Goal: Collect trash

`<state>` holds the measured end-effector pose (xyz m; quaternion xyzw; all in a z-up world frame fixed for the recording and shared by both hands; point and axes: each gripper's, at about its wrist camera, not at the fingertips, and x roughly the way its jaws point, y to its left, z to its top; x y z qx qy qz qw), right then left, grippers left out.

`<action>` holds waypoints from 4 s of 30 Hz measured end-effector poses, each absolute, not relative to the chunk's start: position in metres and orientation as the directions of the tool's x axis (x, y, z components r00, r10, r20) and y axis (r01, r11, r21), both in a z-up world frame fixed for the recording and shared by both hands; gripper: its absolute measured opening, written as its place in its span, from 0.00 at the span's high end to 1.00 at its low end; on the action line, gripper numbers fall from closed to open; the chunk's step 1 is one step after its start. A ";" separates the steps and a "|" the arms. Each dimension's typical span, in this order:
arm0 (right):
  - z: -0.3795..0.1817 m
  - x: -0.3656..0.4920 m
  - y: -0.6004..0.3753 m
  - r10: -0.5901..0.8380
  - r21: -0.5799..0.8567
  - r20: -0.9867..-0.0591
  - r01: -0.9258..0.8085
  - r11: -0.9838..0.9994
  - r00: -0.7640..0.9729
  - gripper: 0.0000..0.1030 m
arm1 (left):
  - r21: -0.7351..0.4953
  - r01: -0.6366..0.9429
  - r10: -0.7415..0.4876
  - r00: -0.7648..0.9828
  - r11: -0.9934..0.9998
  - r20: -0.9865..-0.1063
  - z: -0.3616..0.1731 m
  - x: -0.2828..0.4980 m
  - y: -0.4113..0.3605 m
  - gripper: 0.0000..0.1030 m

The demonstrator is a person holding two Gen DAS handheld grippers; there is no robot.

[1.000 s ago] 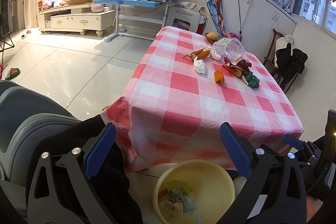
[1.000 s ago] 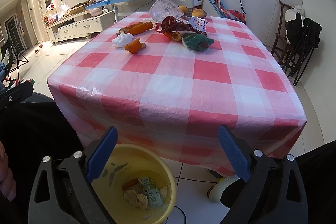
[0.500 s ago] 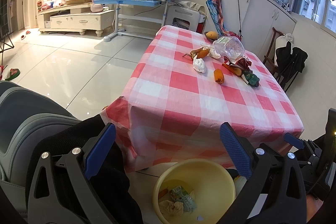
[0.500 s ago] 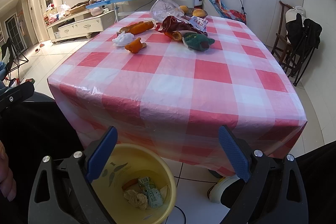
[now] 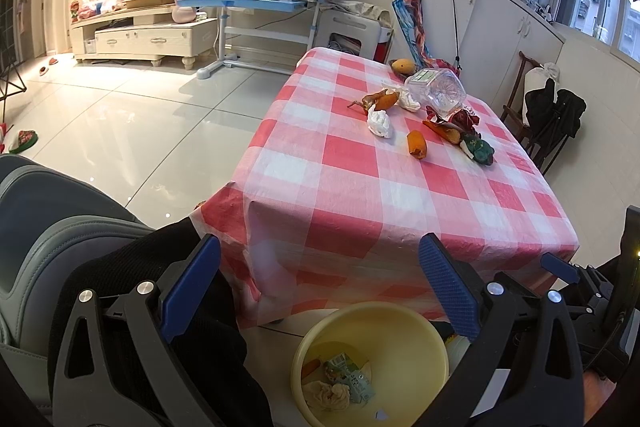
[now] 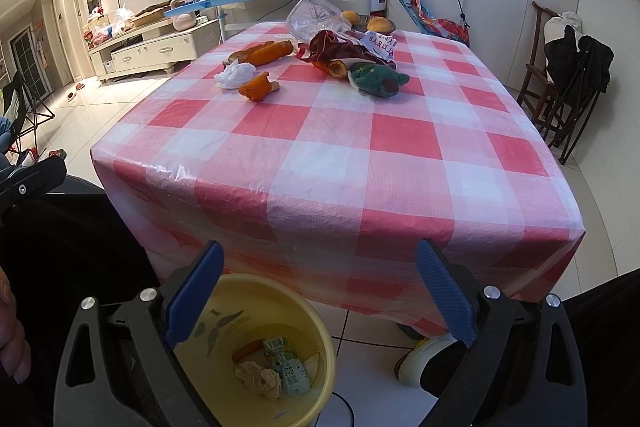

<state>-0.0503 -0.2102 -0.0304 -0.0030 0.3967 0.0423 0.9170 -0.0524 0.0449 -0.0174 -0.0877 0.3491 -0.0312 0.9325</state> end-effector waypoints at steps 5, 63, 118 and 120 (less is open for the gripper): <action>-0.030 -0.050 -0.210 0.075 0.028 -0.728 -0.080 0.996 0.682 0.10 | -0.184 -0.004 -0.118 0.754 0.983 -0.646 -0.018 -0.052 0.045 0.07; -0.030 -0.052 -0.208 0.074 0.018 -0.724 -0.089 0.996 0.685 0.10 | -0.194 -0.016 -0.117 0.746 0.981 -0.656 -0.024 -0.051 0.051 0.07; -0.030 0.043 -0.254 0.468 0.455 -0.698 -0.168 0.874 0.542 0.86 | -0.030 0.136 -0.108 0.612 0.990 -0.783 -0.037 0.181 -0.050 0.76; -0.028 0.044 -0.256 0.497 0.492 -0.678 -0.169 0.854 0.541 0.86 | -0.057 0.162 -0.145 0.602 0.985 -0.786 -0.037 0.180 -0.050 0.82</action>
